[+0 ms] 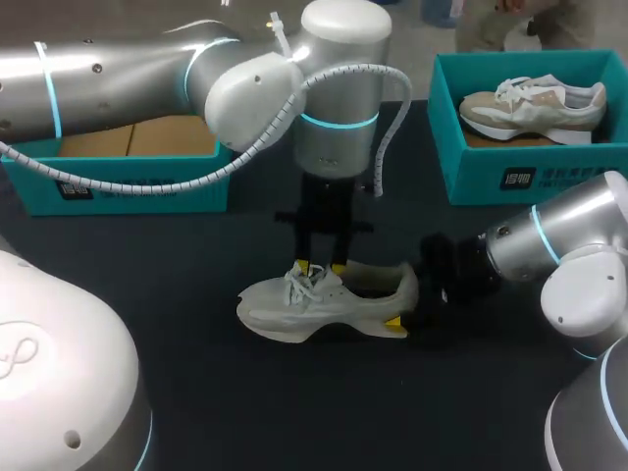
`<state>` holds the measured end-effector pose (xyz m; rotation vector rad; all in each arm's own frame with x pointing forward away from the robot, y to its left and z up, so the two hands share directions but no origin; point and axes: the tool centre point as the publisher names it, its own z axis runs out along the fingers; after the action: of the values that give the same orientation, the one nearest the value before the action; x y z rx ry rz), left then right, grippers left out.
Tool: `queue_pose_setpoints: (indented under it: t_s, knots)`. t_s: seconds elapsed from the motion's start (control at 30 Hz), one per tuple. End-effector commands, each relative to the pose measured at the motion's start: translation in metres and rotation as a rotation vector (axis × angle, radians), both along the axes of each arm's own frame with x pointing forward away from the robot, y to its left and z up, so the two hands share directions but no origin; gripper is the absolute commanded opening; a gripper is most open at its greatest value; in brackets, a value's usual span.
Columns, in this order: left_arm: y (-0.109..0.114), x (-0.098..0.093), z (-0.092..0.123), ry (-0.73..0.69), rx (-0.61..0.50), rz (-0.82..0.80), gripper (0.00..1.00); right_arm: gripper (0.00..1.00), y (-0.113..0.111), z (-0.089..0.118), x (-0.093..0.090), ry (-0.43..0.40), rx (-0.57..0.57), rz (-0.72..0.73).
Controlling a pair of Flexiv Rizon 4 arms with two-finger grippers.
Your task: Take the shoe out of the shoebox, open the shoe tongue, remove and reinsert the insole, then place the shoe into the shoebox
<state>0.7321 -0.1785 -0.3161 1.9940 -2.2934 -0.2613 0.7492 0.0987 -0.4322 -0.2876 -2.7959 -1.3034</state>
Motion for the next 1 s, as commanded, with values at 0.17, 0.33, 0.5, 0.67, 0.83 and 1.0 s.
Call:
queue_pose_setpoints:
  t_s: [0.17, 0.33, 0.5, 0.67, 0.83, 1.0]
  knots:
    - [0.018, 0.003, 0.013, 0.030, -0.105, 0.019, 0.00, 0.00, 0.002, -0.004, 0.000, 0.000, -0.002, -0.002]
    - [0.027, 0.001, 0.023, 0.044, -0.150, 0.026, 0.00, 0.00, 0.002, -0.004, 0.000, 0.000, -0.002, -0.002]
    - [0.040, 0.001, 0.026, 0.026, -0.157, 0.062, 0.00, 0.00, 0.002, -0.004, 0.000, 0.000, -0.002, -0.002]
    - [0.056, 0.006, 0.019, 0.036, -0.138, 0.114, 0.00, 0.00, 0.002, -0.004, 0.000, 0.000, -0.002, -0.002]
    - [0.068, 0.004, 0.011, 0.053, -0.118, 0.137, 0.00, 0.00, 0.002, -0.004, 0.000, 0.000, -0.002, -0.002]
    - [0.075, 0.003, -0.005, 0.052, -0.071, 0.154, 0.00, 0.00, 0.002, -0.004, 0.000, 0.000, -0.002, -0.002]
